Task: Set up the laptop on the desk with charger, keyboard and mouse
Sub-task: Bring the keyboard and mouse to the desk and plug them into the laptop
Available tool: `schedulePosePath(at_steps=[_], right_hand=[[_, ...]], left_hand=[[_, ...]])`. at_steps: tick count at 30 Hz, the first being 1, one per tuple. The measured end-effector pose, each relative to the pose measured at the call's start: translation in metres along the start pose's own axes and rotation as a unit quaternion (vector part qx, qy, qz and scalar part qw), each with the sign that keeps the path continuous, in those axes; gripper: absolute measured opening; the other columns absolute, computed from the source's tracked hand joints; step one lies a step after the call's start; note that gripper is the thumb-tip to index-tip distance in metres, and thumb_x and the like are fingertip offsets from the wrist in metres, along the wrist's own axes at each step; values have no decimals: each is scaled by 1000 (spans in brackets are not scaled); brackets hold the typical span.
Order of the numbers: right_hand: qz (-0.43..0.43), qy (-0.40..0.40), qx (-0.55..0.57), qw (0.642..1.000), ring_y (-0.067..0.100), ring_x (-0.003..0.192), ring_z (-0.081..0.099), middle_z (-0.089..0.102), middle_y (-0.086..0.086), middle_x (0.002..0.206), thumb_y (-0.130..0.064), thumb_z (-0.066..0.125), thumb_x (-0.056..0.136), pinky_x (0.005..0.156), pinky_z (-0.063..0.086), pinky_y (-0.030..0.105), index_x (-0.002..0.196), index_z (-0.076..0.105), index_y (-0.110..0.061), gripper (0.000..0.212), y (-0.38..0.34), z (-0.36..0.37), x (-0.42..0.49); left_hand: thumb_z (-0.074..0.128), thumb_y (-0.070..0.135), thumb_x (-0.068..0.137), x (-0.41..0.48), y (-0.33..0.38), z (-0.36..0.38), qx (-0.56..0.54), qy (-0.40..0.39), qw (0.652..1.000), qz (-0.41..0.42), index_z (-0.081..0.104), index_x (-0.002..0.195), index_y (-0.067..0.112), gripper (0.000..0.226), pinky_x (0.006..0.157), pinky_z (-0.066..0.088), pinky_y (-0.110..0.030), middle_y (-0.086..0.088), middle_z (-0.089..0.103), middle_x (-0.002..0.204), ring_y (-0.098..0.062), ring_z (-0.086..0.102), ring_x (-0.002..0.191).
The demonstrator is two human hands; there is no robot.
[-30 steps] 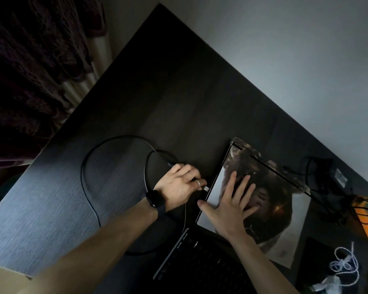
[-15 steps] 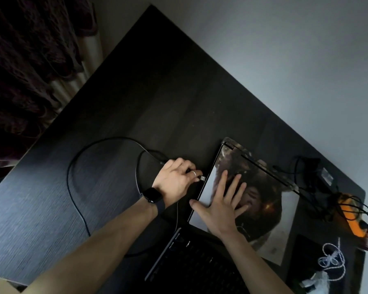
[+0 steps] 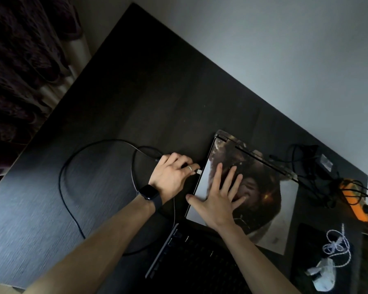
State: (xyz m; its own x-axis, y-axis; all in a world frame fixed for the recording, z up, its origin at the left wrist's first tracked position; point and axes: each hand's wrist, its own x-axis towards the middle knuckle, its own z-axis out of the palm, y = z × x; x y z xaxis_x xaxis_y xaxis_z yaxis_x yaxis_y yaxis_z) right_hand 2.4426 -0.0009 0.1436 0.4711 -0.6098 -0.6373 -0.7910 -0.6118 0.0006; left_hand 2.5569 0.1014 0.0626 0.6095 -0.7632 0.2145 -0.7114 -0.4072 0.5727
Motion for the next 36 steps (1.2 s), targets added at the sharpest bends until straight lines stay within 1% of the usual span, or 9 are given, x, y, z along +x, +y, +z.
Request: schedulePosePath(at_steps=[3, 8, 15, 19, 23, 26, 28, 32, 36], right_hand=[[1, 2, 1, 1000, 28, 138, -47, -51, 1, 149, -84, 57, 63, 108, -8, 75, 143, -39, -39, 132, -1, 0, 1], [-1, 8, 0, 1000, 28, 137, -47, -55, -1, 146, -83, 58, 64, 109, -7, 75, 138, -44, -40, 133, 0, 1, 1], [1, 14, -1, 1000, 28, 138, -46, -53, 0, 148, -82, 60, 64, 109, -8, 74, 138, -44, -40, 134, -2, 2, 0], [6, 16, -7, 1000, 30, 139, -44, -52, 1, 149, -82, 60, 63, 109, -7, 74, 139, -44, -39, 135, -2, 3, 0], [6, 18, -12, 1000, 31, 141, -42, -50, 2, 150, -80, 61, 63, 109, -8, 73, 137, -45, -38, 136, -4, 2, 0], [9, 18, -14, 1000, 31, 141, -41, -50, 2, 150, -80, 61, 63, 110, -7, 74, 135, -47, -39, 136, -5, 1, -1], [12, 16, -16, 1000, 31, 141, -42, -50, 3, 150, -80, 60, 63, 109, -7, 74, 135, -47, -38, 136, -6, 2, 0], [11, 16, -18, 1000, 31, 139, -44, -51, 3, 149, -80, 59, 62, 109, -6, 74, 139, -44, -36, 136, -5, 3, 0], [8, 16, -22, 1000, 32, 139, -44, -52, 4, 149, -81, 59, 62, 108, -6, 75, 145, -39, -33, 137, -4, 5, 2]], left_hand=[[53, 36, 94, 1, -4, -1, -5, -1, 1000, 21, 68, 114, 34, 25, 82, 34, -29, 11, 63, 109, -15, 49, 99], [65, 31, 92, -5, -5, 0, 11, 6, 999, 40, 68, 114, 31, 23, 85, 35, -31, 10, 64, 111, -15, 50, 102], [57, 35, 95, -8, -5, 0, 15, 11, 999, 41, 68, 115, 31, 24, 90, 35, -31, 11, 64, 112, -15, 53, 105], [62, 34, 92, -8, -5, 0, 15, 10, 998, 53, 69, 114, 32, 23, 90, 35, -32, 11, 64, 111, -15, 49, 106], [63, 35, 93, -9, -6, 0, 9, 9, 999, 53, 70, 112, 33, 21, 90, 36, -32, 12, 63, 109, -15, 50, 107], [65, 32, 92, -8, -6, 1, 12, 5, 998, 63, 70, 112, 31, 21, 89, 37, -33, 10, 62, 108, -16, 52, 106], [67, 29, 90, -5, -6, 1, 13, 0, 997, 73, 70, 112, 29, 23, 86, 37, -33, 7, 62, 106, -18, 54, 102], [69, 27, 88, 0, -7, -2, 26, -17, 995, 97, 72, 110, 24, 23, 79, 40, -34, 1, 62, 104, -23, 57, 94], [72, 23, 87, -2, -10, 3, 8, -5, 994, 112, 71, 112, 18, 25, 76, 45, -35, -2, 63, 106, -24, 55, 95]])
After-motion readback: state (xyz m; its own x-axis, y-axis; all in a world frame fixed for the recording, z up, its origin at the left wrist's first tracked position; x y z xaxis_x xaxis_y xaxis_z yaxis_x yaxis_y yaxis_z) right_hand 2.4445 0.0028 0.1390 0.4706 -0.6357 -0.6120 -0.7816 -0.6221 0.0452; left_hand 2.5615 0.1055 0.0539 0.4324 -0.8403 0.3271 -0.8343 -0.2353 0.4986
